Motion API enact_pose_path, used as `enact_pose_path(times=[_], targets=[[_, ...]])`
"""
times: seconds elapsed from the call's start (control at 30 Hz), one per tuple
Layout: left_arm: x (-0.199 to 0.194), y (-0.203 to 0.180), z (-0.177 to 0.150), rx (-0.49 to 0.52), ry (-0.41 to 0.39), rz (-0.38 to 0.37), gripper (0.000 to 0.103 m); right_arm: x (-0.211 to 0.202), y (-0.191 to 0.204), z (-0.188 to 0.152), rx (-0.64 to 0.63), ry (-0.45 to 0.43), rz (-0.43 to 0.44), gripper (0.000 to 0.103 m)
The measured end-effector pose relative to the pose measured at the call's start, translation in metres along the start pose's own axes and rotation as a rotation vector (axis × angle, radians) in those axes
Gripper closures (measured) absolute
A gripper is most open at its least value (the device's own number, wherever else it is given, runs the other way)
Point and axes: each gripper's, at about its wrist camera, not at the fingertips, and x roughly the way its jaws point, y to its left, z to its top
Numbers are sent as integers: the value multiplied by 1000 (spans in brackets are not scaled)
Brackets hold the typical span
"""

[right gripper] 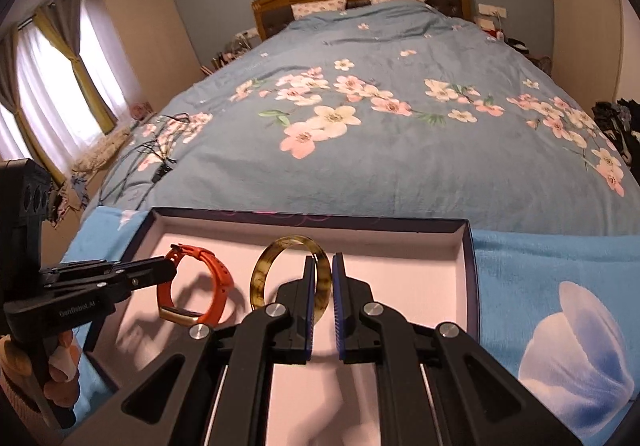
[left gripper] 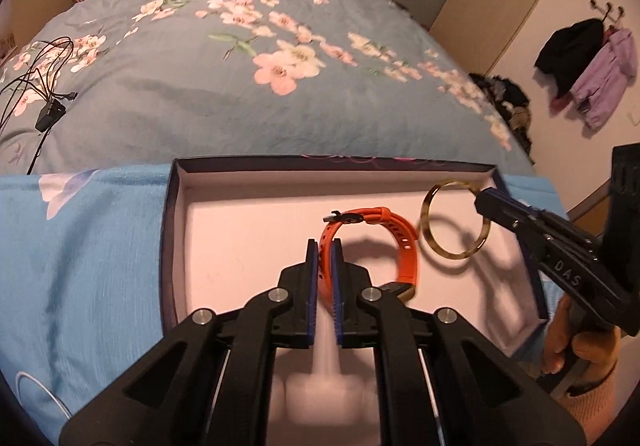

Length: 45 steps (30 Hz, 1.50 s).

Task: Organize jewelry
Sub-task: 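Carry the bangle and the orange watch into the white tray with both tools, then open both tools to release the watch and bangle in the tray, then grasp the clear crystal bead bracelet with the right tool while the left tool reaches the pink pendant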

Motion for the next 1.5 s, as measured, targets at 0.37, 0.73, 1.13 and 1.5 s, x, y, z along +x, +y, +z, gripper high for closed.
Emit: enact_pose_path(times=[0.37, 0.73, 1.13, 1.5], targets=[[26, -6, 24, 37, 59, 44, 97, 17, -2, 4, 18, 43, -49, 96], [-12, -5, 16, 35, -91, 25, 54, -48, 9, -16, -41, -83, 12, 64], [-124, -21, -73, 202, -290, -8, 29, -128, 47, -114, -307, -51, 164, 58], [-139, -19, -150, 198, -238, -75, 29, -118, 67, -165, -404, 77, 173, 69]])
